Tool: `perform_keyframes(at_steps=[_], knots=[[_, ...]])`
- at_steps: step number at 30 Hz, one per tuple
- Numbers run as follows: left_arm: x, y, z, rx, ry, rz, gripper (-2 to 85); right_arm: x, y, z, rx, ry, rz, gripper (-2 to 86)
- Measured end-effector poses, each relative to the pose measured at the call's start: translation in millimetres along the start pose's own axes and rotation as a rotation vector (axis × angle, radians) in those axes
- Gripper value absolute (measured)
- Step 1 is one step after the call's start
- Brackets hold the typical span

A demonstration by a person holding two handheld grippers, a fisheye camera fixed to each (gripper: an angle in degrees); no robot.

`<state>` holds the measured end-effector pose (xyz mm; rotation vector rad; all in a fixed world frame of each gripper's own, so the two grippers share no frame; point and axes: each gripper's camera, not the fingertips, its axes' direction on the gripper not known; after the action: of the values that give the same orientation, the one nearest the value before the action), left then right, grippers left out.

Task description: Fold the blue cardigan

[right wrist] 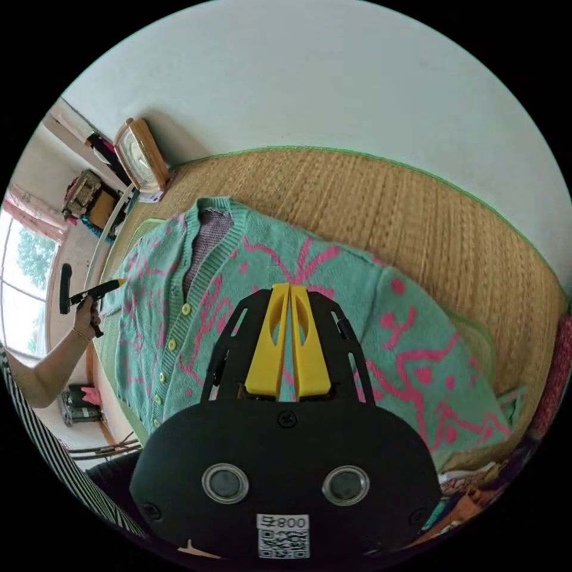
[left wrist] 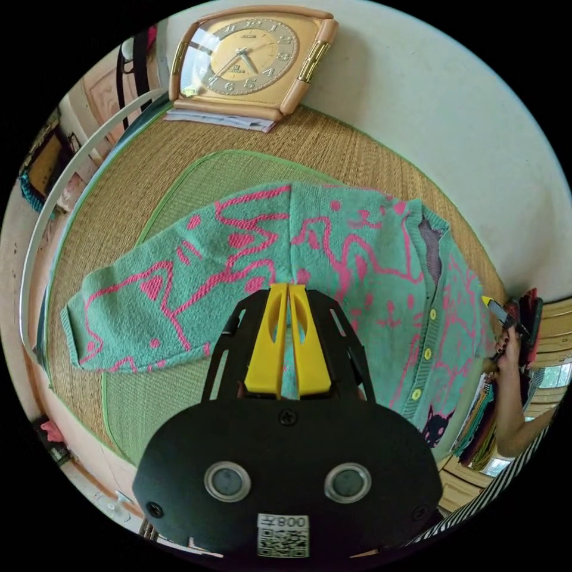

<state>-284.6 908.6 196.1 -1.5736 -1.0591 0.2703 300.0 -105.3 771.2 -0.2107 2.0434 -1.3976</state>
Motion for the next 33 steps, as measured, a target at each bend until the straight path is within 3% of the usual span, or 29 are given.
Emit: perform_keyframes(at_steps=[2, 5, 9, 12, 19, 23, 28, 33], knots=[[7, 10, 20, -0.102, -0.078, -0.008, 0.0, 24, 47, -14, -0.018, 0.067, 0.123, 0.0], [16, 16, 27, -0.081, 0.031, -0.096, 0.1, 57, 95, -9, -0.084, 0.120, 0.264, 0.0], [54, 26, 21, -0.054, 0.009, -0.061, 0.1, 83, 115, -10, -0.049, 0.032, 0.324, 0.1], [103, 36, 18, -0.020, 0.147, 0.033, 0.3, 87, 134, -31, 0.000, 0.046, 0.310, 0.1], [293, 56, 67, -0.168, 0.568, 0.497, 2.0, 156, 229, -88, 0.075, 0.143, 0.541, 0.1], [441, 78, 95, -0.240, 0.775, 0.823, 4.9, 183, 262, -105, 0.097, 0.134, 0.533, 0.1], [604, 117, 111, -0.297, 0.849, 1.181, 7.3, 191, 296, -106, 0.054, 0.181, 0.494, 0.0], [734, 166, 130, -0.339, 0.727, 1.440, 8.2, 203, 338, -102, 0.057, 0.062, 0.505, 0.0]])
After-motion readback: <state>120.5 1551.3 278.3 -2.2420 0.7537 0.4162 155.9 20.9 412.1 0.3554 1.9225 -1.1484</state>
